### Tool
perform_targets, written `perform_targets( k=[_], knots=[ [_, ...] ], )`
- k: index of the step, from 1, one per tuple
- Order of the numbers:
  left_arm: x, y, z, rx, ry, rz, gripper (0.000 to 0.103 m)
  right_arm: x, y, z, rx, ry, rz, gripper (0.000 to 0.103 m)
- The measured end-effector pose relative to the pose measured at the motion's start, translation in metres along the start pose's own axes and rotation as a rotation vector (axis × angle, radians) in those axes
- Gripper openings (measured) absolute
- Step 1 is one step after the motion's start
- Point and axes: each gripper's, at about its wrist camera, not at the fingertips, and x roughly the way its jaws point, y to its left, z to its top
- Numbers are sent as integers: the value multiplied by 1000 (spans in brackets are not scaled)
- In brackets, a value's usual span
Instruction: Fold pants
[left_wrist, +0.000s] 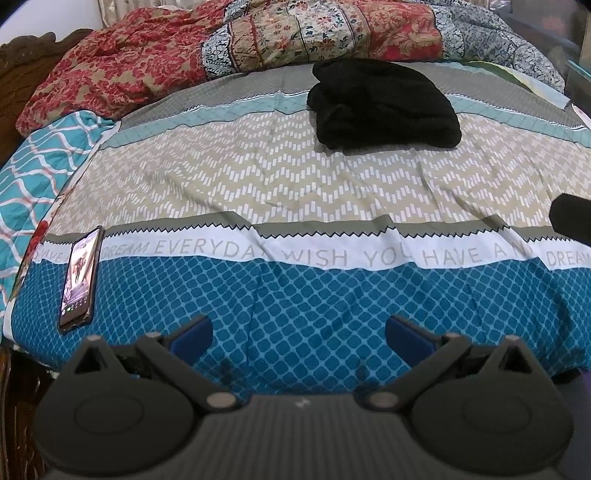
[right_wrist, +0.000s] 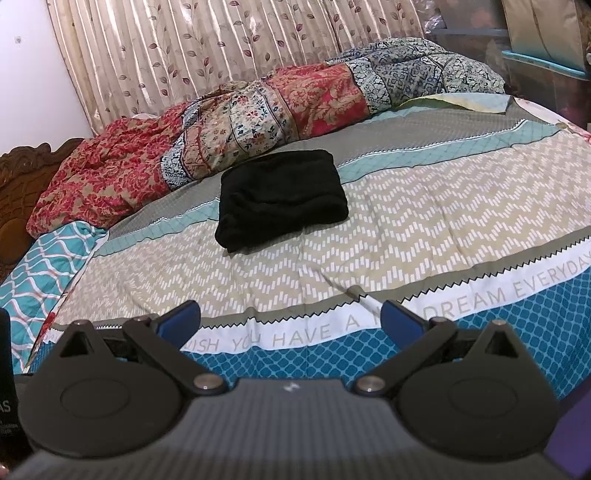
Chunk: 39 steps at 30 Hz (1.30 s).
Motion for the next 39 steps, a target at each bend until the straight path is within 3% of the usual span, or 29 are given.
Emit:
perform_targets(
  k=[39],
  knots=[
    [10, 1, -5, -7, 41, -25, 103, 8, 3, -6, 1, 30, -4, 103]
  ],
)
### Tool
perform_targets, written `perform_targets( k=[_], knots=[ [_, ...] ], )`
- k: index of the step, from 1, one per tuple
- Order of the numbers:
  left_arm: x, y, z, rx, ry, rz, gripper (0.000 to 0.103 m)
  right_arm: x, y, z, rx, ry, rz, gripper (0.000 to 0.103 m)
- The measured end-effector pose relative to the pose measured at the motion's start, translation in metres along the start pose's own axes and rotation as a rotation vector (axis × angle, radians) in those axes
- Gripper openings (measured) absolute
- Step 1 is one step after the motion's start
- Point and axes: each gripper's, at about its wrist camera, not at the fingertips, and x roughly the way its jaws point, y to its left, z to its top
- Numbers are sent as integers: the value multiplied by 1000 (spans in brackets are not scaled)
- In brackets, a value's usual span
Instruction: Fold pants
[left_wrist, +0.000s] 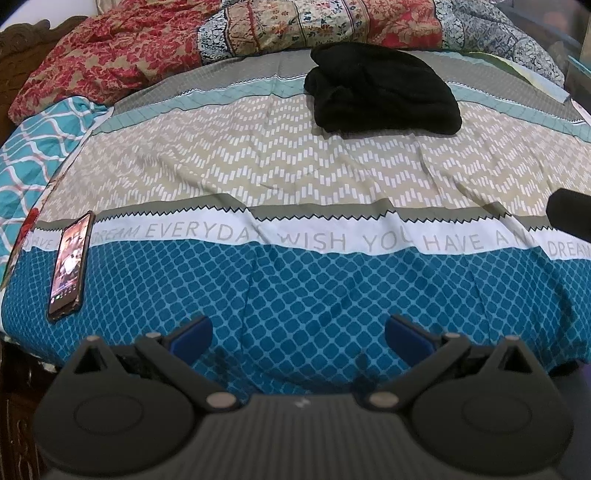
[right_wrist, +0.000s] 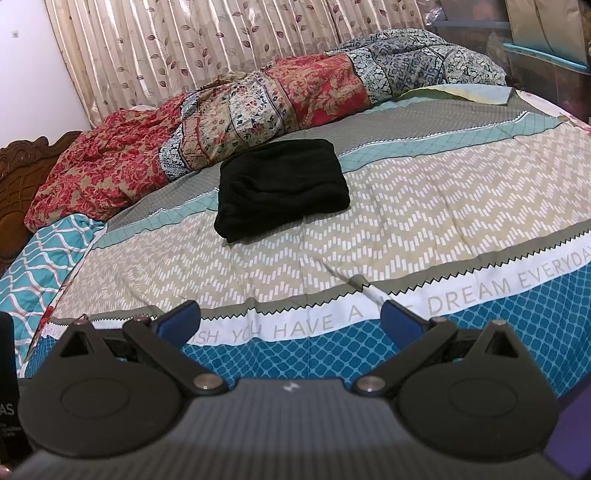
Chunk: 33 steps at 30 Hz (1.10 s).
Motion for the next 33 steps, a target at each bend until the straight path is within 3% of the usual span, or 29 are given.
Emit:
perform_targets(
  k=[14, 24, 33],
  knots=[
    [-3, -2, 0, 15, -5, 10, 103, -1, -3, 0, 9, 0, 3, 103],
    [-13, -2, 3, 26, -90, 50, 103, -3, -4, 1, 9, -5, 6, 103],
    [-10, -2, 3, 34, -73, 35, 103, -2, -3, 1, 6, -5, 5, 103]
  ],
)
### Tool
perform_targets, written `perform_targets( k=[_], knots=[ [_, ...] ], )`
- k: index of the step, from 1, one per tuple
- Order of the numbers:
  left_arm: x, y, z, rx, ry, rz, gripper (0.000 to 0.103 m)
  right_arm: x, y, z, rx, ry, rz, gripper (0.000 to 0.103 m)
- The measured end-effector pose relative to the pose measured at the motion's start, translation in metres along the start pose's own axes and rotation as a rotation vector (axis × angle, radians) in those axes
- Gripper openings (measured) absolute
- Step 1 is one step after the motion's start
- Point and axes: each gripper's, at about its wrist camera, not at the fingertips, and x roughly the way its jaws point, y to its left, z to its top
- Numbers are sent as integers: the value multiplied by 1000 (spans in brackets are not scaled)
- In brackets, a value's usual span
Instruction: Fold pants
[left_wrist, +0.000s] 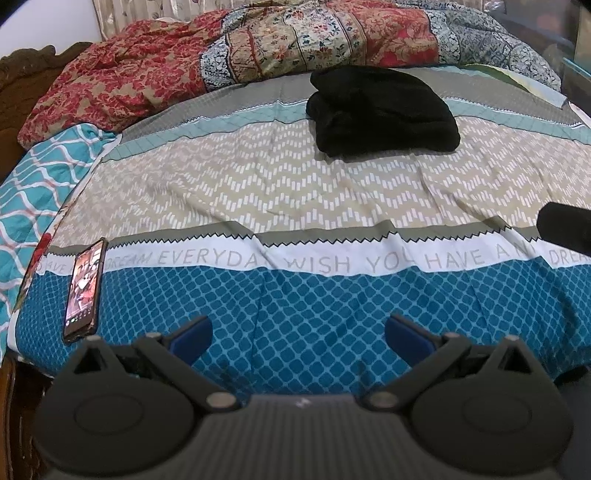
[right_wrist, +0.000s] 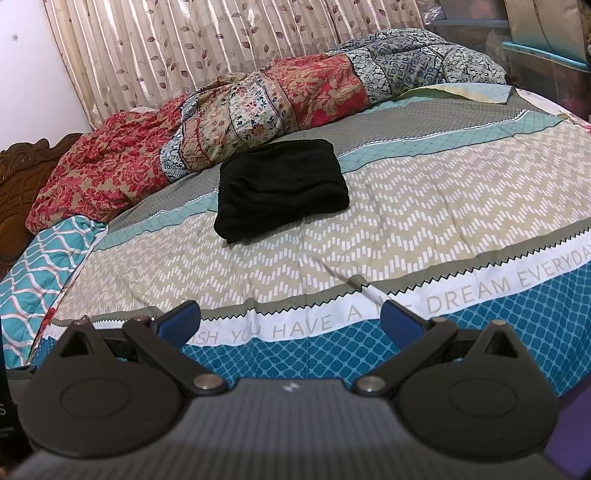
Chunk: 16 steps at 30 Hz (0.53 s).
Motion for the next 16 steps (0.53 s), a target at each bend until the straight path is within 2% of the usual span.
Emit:
perform_targets(
  k=[7, 16],
  knots=[
    [5, 1, 0, -17, 35, -19, 103, 0, 0, -1, 3, 1, 0, 103],
    [2, -1, 0, -7, 20, -31, 103, 0, -1, -1, -4, 0, 5, 103]
  ],
)
